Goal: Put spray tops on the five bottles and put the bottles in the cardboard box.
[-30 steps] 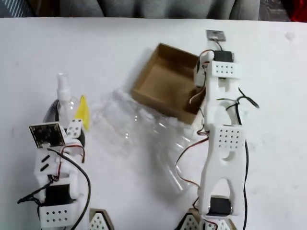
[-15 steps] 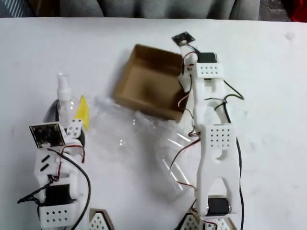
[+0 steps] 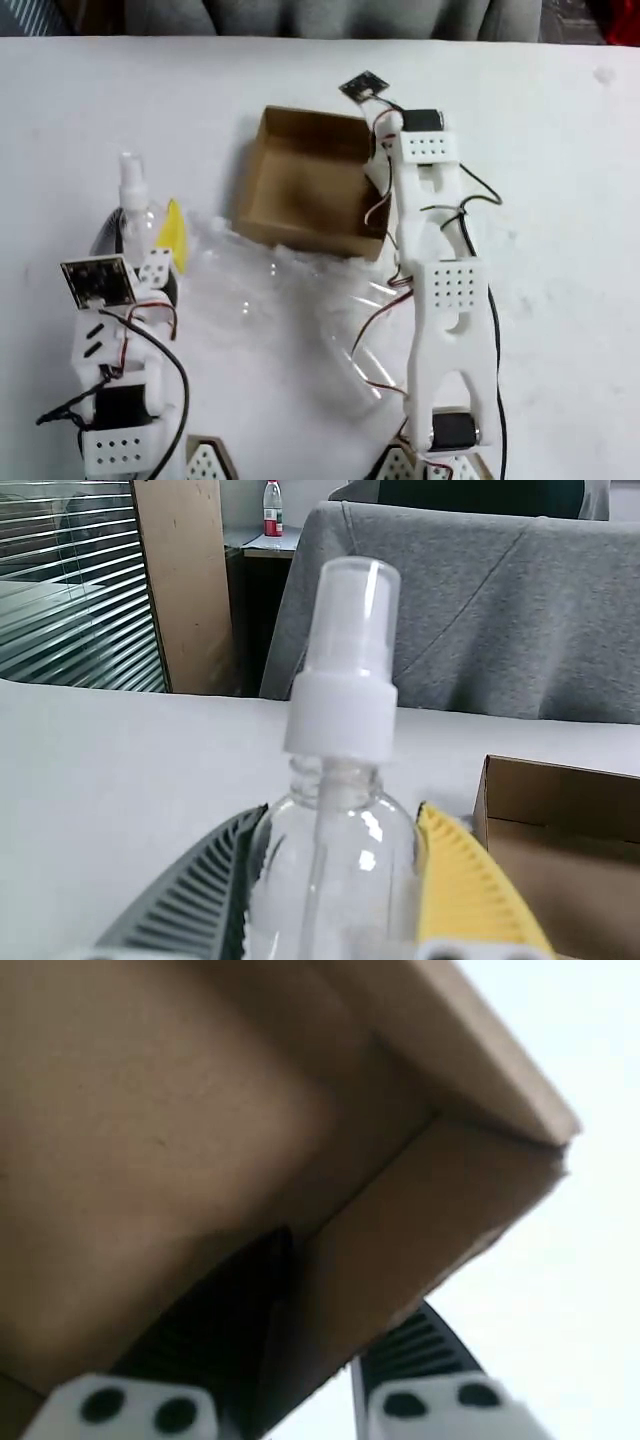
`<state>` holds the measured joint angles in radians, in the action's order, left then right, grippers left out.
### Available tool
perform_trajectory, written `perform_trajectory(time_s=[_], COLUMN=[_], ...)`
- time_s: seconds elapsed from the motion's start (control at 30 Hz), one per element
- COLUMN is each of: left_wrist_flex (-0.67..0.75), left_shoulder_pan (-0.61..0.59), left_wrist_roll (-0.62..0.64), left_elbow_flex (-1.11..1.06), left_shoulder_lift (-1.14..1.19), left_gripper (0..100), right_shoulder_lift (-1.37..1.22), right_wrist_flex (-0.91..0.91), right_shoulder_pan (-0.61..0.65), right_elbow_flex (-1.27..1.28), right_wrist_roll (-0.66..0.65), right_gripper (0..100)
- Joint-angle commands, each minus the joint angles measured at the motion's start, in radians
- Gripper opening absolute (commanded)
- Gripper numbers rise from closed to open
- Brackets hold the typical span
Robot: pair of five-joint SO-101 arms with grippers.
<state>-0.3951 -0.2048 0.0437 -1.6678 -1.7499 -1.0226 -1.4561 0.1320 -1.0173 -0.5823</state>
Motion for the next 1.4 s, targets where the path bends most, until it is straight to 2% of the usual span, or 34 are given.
perform_trajectory(time_s=[0.0,0.13,0.33,0.47,0.73,0.97,1.03,1.13,1.27,1.37], left_wrist_flex=[-0.002,-0.002,-0.002,-0.002,-0.002,-0.002,0.005,0.008,0.008,0.009], left_shoulder_pan=[0.005,0.005,0.005,0.010,0.007,0.004,0.004,0.001,-0.053,-0.056], left_wrist_roll=[0.003,0.003,0.003,0.003,0.011,0.012,0.014,0.061,0.164,0.195], left_elbow_flex=[0.008,0.008,0.008,0.006,0.008,0.015,0.015,0.025,0.041,0.041], left_shoulder_lift=[-0.025,-0.025,-0.025,-0.025,-0.025,-0.028,-0.030,-0.030,-0.030,-0.030], left_gripper=[2,2,2,2,2,2,2,2,2,2], right_shoulder_lift=[0.028,0.041,0.038,0.050,0.114,0.183,0.211,0.283,0.441,0.579], right_wrist_flex=[-0.039,-0.068,-0.081,-0.079,-0.234,-0.268,-0.271,-0.271,-0.271,-0.269], right_shoulder_pan=[0.019,0.015,0.008,0.015,0.019,0.005,0.004,-0.001,0.013,0.028], right_elbow_flex=[-0.017,-0.048,-0.064,-0.072,-0.204,-0.250,-0.247,-0.181,0.014,0.173], right_wrist_roll=[-0.017,-0.009,0.066,0.066,0.080,0.233,0.275,0.322,0.328,0.328], right_gripper=[2.2,2.6,20.1,25.3,20.3,1.5,2.1,1.5,1.5,1.5])
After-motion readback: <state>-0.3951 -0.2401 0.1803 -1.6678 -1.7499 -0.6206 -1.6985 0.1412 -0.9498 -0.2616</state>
